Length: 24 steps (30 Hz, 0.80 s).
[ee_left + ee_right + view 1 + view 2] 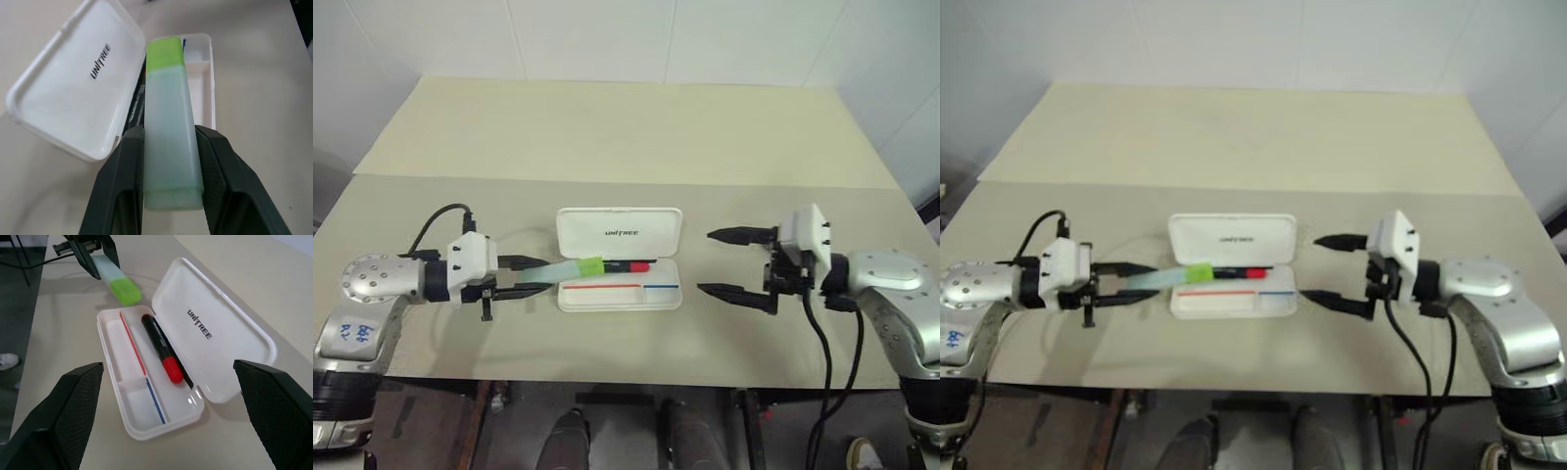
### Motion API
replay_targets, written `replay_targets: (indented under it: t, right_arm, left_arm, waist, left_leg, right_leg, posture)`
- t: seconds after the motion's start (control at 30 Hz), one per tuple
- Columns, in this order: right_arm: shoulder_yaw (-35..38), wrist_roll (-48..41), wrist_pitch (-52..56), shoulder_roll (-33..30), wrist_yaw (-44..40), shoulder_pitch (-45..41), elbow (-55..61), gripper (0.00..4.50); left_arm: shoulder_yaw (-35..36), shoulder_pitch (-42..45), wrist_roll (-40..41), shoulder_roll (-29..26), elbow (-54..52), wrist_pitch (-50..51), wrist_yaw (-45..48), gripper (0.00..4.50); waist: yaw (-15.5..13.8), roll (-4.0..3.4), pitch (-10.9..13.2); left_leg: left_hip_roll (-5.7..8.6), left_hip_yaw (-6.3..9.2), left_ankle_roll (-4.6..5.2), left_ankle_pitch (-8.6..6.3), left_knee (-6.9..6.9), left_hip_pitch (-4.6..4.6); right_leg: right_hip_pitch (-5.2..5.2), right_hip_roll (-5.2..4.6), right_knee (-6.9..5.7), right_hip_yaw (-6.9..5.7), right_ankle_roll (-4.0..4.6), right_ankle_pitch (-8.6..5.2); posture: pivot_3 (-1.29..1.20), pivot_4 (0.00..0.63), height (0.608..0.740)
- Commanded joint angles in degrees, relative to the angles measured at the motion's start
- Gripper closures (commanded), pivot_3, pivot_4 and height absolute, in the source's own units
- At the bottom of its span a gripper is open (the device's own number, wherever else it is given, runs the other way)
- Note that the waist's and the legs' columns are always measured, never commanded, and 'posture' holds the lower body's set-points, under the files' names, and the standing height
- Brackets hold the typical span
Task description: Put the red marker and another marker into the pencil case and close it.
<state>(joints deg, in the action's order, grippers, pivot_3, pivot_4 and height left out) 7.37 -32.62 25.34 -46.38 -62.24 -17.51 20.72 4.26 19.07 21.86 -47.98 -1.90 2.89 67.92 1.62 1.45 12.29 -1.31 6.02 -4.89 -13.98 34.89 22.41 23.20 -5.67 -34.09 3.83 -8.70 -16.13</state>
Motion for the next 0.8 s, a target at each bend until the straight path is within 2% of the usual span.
replay_targets:
  t: [0.03, 0.17, 0.37, 0.8]
  right_arm:
    - [3.1, -1.6, 0.8, -1.5, 1.2, 2.0, 4.4, 0.00]
    - [4.0, -2.2, 1.6, -1.2, 3.3, 3.5, 6.7, 0.00]
    - [5.2, -2.7, 2.2, -0.6, 6.6, 6.0, 9.8, 0.00]
    - [5.0, -3.4, 2.2, -0.8, 9.1, 6.3, 10.8, 0.00]
  left_arm:
    - [-4.4, 4.6, -2.8, 3.5, 1.6, -0.7, -0.8, 3.46]
    - [-6.7, 6.3, -4.3, 6.4, 1.6, 0.1, -1.8, 3.46]
    - [-8.9, 5.5, -5.1, 9.1, -0.4, 1.9, -3.6, 3.46]
    - [-11.0, 4.6, -8.6, 8.3, 0.4, -0.3, -2.1, 3.46]
  waist:
    - [-0.1, 0.00, 0.0]
    - [0.0, 0.00, 0.0]
    - [-0.1, 0.00, 0.0]
    - [-0.1, 0.00, 0.0]
  left_leg:
    - [0.00, 0.00, 0.00, 0.00, 0.02, 0.00]
    - [-0.01, 0.00, 0.00, 0.00, 0.12, 0.04]
    - [-0.07, 0.00, 0.00, 0.00, 0.10, 0.00]
    - [-0.07, 0.00, 0.00, 0.00, 0.12, 0.02]
  right_leg:
    - [0.00, 0.01, -0.02, 0.00, 0.00, 0.00]
    - [-0.02, 0.02, -0.02, 0.02, -0.29, 0.16]
    - [-0.01, 0.10, -0.07, 0.04, -0.28, 0.15]
    - [-0.02, 0.10, -0.03, 0.04, -0.18, 0.11]
  posture:
    - [0.00, 0.150, 0.740]
    - [0.00, 0.150, 0.740]
    - [0.00, 0.150, 0.740]
    - [0.00, 0.150, 0.740]
